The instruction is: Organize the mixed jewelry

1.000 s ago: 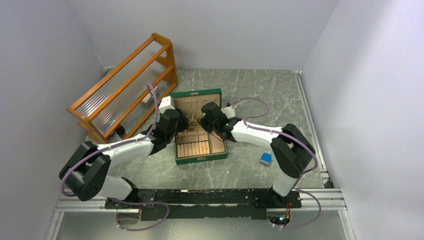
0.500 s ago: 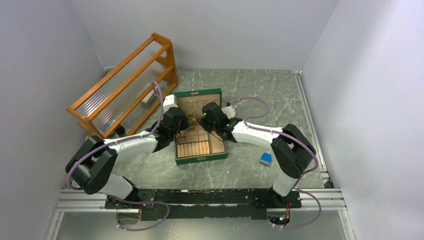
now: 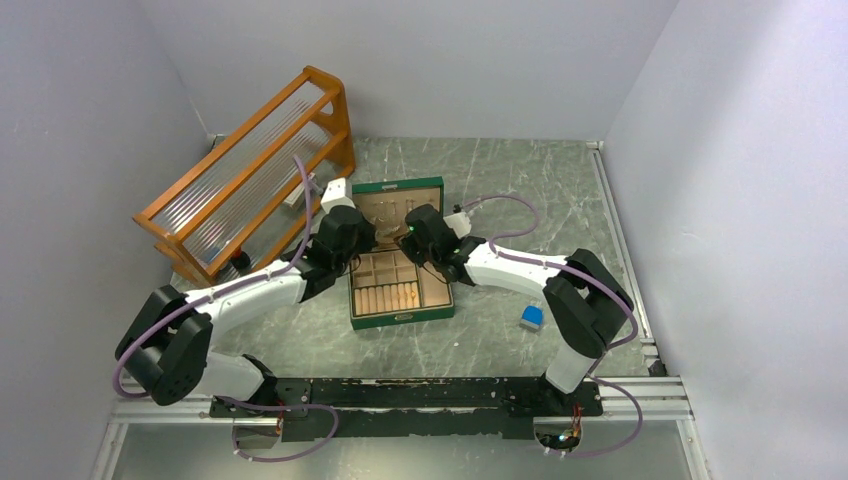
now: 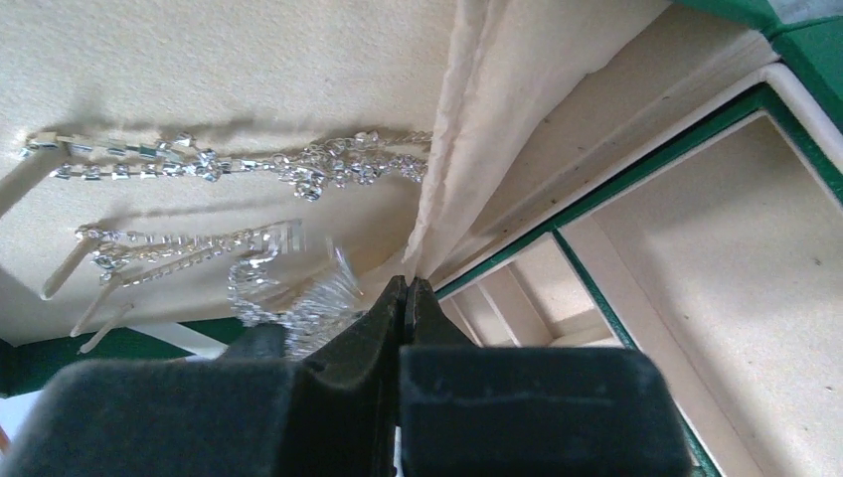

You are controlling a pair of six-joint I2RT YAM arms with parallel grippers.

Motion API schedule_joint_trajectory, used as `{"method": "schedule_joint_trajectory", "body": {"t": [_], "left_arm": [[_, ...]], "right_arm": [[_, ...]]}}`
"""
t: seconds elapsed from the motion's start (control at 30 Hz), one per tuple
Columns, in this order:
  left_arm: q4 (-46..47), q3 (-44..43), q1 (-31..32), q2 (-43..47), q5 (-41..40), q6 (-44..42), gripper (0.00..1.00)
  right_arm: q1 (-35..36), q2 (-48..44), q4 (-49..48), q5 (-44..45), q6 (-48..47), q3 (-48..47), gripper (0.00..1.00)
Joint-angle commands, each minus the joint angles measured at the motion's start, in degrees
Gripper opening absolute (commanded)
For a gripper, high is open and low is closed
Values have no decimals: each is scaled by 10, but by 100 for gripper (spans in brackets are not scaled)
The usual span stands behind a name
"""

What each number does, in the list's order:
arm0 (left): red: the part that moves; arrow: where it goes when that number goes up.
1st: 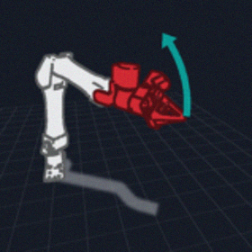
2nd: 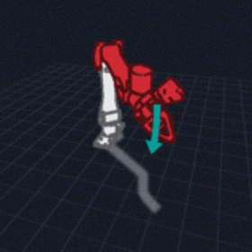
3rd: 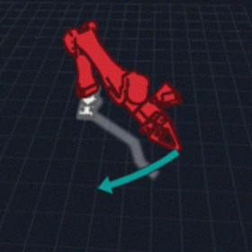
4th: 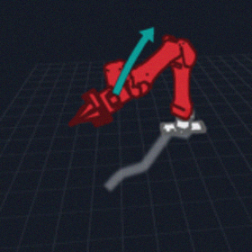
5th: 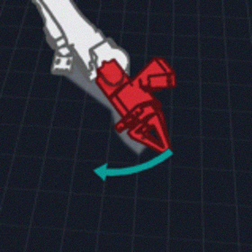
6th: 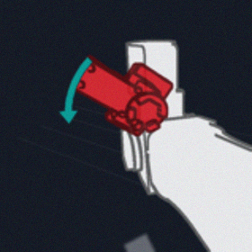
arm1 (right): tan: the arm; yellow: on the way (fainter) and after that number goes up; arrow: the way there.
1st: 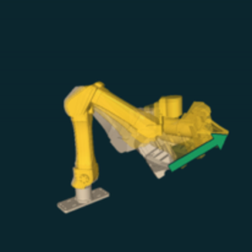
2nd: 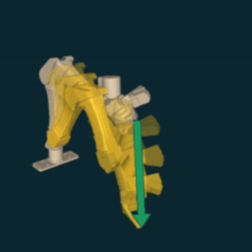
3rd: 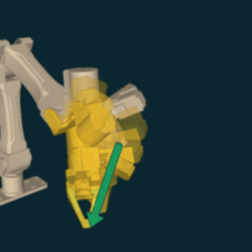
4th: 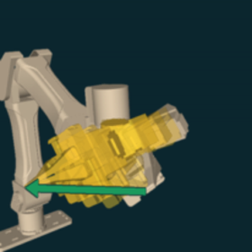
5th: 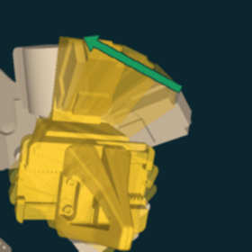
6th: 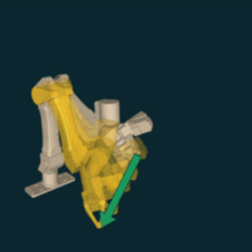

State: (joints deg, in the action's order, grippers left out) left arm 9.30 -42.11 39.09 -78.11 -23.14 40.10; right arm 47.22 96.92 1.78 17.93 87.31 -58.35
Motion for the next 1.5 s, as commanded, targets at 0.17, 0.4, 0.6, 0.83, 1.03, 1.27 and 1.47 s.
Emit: {"method": "schedule_joint_trajectory", "body": {"t": [0.17,0.4,0.6,0.83,1.03,1.27,1.47], "left_arm": [[37,-48,-8,-3,20,3,5],[48,-54,-12,-31,16,-1,5],[53,-45,-16,-47,19,-1,7],[41,-31,-17,-48,13,-2,18],[31,-17,-16,-34,11,-4,27],[24,-17,-19,-12,25,-7,35],[23,-22,-26,7,35,-11,40]], "right_arm": [[1,-20,28,1,-7,22,0],[1,-25,24,-2,-7,27,0],[1,-27,20,-4,-11,27,0],[1,-32,16,-4,-18,24,0],[1,-32,15,-3,-21,20,0],[0,-33,13,-2,-24,17,0],[0,-37,13,1,-35,9,0]]}}
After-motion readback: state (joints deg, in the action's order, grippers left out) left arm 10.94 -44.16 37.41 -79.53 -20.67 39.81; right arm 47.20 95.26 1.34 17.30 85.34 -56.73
